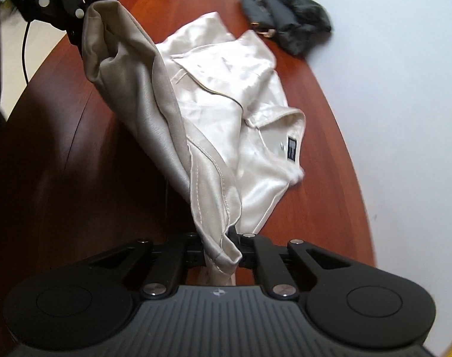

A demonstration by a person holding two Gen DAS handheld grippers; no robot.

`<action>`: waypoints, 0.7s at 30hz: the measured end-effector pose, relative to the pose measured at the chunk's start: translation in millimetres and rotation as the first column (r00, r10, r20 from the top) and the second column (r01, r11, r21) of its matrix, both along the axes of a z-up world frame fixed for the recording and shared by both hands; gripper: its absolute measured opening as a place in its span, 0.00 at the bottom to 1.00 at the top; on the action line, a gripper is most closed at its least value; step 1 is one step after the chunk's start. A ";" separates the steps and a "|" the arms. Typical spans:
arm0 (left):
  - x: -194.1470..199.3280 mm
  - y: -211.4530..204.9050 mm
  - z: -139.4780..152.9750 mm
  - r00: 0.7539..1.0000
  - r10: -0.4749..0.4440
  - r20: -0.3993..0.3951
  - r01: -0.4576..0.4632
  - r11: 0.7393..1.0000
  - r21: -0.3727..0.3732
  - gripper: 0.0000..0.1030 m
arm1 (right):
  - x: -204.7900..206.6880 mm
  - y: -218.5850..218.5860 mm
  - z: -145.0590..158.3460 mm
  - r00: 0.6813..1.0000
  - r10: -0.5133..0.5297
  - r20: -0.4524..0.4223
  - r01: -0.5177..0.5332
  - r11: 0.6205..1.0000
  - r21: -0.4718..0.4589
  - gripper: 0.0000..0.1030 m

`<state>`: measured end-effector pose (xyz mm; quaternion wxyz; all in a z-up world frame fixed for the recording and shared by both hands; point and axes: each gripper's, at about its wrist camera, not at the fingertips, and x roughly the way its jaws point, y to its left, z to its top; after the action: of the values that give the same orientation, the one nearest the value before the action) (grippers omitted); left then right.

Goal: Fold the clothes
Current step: 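Fold the held side over the shirt with the left gripper and open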

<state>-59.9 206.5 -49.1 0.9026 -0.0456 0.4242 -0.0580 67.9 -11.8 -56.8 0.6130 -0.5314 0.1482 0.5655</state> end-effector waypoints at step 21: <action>-20.2 173.1 -59.2 0.847 0.513 -0.139 -0.532 0.820 -0.209 0.11 | -23.9 230.7 -46.0 0.972 0.204 0.112 -0.181 0.965 -0.190 0.44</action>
<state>-80.1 379.6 -108.3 0.8546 -0.2710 0.4193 0.1426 44.0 218.9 -102.7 0.5134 -0.6320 0.1054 0.5709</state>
